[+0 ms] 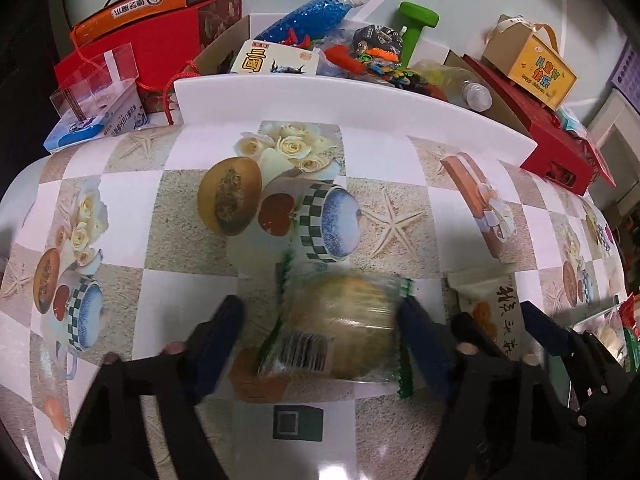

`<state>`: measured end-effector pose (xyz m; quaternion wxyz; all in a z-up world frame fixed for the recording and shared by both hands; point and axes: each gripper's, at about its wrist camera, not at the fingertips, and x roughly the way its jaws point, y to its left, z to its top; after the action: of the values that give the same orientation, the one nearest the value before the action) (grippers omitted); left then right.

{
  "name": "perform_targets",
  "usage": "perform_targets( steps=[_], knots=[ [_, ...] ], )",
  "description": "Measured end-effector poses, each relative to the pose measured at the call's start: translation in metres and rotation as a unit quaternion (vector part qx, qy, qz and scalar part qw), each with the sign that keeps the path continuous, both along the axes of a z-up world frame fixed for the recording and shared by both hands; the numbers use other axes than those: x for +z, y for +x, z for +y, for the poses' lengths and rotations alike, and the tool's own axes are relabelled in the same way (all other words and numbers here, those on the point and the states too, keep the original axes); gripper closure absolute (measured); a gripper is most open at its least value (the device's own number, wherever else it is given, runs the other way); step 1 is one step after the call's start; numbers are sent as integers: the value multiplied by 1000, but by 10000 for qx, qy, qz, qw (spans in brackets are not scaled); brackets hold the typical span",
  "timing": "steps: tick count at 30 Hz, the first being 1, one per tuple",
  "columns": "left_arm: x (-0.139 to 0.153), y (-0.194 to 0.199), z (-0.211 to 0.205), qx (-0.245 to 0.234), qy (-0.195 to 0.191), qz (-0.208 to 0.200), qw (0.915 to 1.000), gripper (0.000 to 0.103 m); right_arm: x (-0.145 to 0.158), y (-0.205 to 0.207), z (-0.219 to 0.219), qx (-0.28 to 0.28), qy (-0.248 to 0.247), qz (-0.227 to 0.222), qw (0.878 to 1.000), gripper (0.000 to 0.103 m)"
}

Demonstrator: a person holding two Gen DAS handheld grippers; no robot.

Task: Organize snacks
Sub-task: 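Close the left gripper on the round bun while the right closes on the white biscuit pack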

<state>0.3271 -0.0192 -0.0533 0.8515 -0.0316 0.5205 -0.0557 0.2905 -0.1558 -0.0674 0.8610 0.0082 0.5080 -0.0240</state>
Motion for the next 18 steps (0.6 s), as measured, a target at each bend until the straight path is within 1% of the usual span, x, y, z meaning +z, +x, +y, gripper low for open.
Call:
perform_targets(
  steps=[1,2,6,11,14,18],
  knots=[
    [0,-1,2,25,16,-9,10000,37,0,0,0,7,-8,-9,10000,45],
    [1,-2,4,41,19,-37,10000,41,1,0,1,4,-2,-2,10000,45],
    [2,-6,9,77,-52,-99,9999,47,0,-1,1,3,2,-9,10000,46],
    [3,-15,13,197,-156,-128,9996,49,1,-5,2,27,7,14,10000,48],
    [4,-22,15,272,-312,-138,9990,49,2,-8,3,56,109,31,9999,48],
    [12,-33,18,372,-446,-199,9981,49,12,-16,4,74,171,-51,9998,48]
  ],
)
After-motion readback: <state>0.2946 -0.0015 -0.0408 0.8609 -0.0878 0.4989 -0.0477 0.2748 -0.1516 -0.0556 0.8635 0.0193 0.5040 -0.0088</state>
